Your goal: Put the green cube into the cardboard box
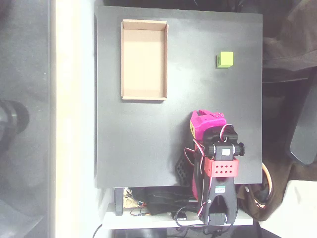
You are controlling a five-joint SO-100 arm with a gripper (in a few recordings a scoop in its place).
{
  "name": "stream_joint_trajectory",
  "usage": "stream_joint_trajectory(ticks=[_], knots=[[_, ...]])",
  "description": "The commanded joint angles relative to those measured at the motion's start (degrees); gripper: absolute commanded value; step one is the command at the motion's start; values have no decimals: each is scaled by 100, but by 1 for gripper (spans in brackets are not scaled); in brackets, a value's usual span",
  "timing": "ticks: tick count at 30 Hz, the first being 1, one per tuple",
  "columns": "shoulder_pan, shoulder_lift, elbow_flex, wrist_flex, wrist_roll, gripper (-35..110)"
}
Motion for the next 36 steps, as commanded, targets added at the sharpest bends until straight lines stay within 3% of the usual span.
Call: stream_joint_trajectory(ticks=[1, 7, 17, 36], knots=[[-44, 9, 62, 308, 18, 3], [-9, -18, -18, 325, 18, 3], [-44, -879, -1556, 316, 26, 3], [26, -4421, -6117, 308, -18, 3]])
